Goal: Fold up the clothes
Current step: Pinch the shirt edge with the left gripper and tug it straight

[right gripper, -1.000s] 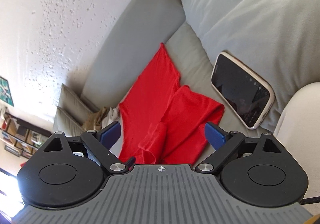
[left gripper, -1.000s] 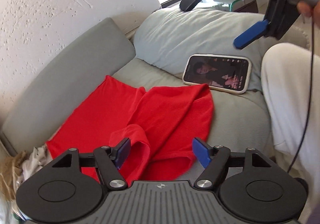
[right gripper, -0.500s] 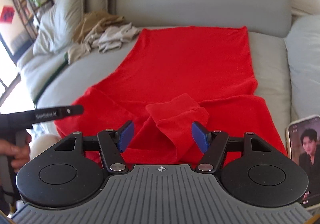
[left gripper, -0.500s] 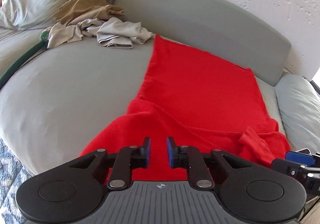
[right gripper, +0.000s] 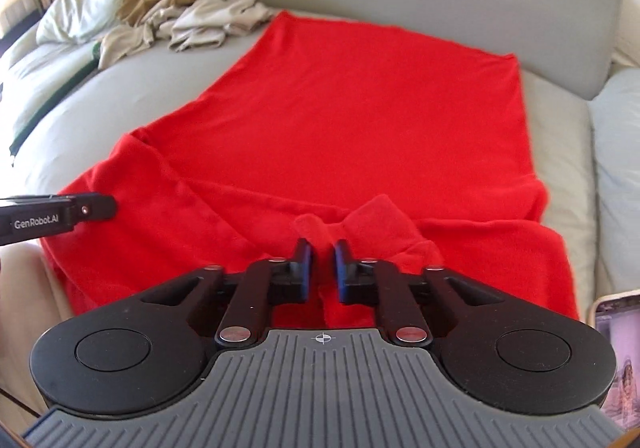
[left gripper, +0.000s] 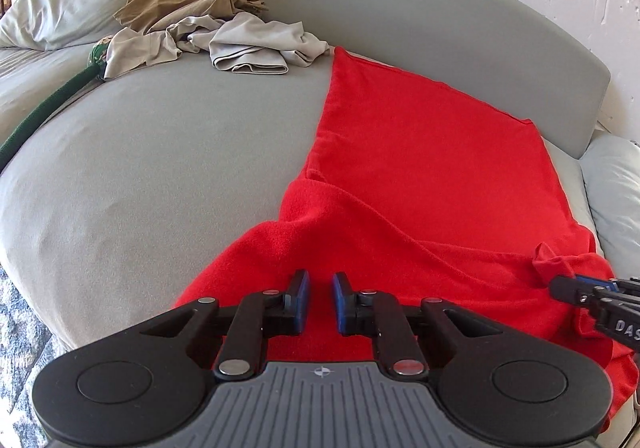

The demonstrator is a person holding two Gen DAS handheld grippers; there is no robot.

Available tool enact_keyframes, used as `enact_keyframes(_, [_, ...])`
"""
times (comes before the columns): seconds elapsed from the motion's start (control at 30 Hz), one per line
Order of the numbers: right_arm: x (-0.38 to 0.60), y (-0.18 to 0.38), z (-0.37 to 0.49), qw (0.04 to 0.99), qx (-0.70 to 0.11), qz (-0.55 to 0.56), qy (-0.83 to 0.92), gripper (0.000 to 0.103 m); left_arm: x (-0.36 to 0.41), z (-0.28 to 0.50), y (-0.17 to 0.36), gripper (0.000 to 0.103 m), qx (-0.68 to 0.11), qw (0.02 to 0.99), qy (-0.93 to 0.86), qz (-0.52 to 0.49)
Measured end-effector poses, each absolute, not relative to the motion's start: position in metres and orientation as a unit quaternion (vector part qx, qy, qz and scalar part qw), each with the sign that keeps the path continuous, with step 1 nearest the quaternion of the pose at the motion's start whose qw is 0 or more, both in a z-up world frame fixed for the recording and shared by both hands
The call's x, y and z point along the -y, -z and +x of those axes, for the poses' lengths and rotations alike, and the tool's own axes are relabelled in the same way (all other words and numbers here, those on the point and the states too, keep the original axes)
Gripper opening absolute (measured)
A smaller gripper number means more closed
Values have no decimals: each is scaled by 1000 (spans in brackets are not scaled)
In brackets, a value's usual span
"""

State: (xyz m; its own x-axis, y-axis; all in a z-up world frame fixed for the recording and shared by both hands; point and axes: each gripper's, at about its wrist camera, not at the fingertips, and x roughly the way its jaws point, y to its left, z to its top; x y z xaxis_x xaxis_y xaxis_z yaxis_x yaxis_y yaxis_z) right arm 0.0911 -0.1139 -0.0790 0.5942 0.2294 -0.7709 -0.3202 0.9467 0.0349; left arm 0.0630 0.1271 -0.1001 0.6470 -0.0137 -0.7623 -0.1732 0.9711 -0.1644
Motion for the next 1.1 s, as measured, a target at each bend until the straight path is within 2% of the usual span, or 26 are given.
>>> enact_keyframes(0.1, [134,58,73,916,-381,-29,-124,11,-130,62,100,15,-417,900,-49,-121])
enact_keyframes(0.13, [142,51,67,924,-365,-21,-113,3,-131,61,100,15,-416,899,-51,-127])
enact_keyframes(0.17, [153,46,61,928,-358,-5,-101,3,-133,60,100,17,-415,898,-54,-134])
enact_keyframes(0.27, [199,41,47,926,-367,66,-57,3,-135,58,99,17,-413,898,-57,-142])
enact_keyframes(0.43, [258,62,26,892,-432,135,11,3,-131,57,100,18,-413,900,-58,-125])
enact_keyframes(0.6, [259,65,18,894,-431,126,-11,13,-131,56,99,18,-415,899,-60,-122])
enact_keyframes(0.67, [258,63,17,895,-429,124,-8,48,-134,52,92,18,-415,899,-51,-130])
enact_keyframes(0.73, [261,61,15,895,-427,128,2,57,-136,46,84,17,-415,898,-41,-139])
enact_keyframes(0.83, [265,59,12,895,-424,134,17,62,-145,35,69,21,-390,908,-24,-148])
enact_keyframes(0.93, [278,57,9,898,-413,150,19,64,-154,42,62,31,-379,914,-31,-137])
enact_keyframes(1.03, [287,62,18,897,-408,170,4,61,-152,66,67,33,-401,909,-23,-111])
enact_keyframes(1.1, [287,67,30,896,-408,174,-12,54,-147,83,73,34,-419,904,-9,-82])
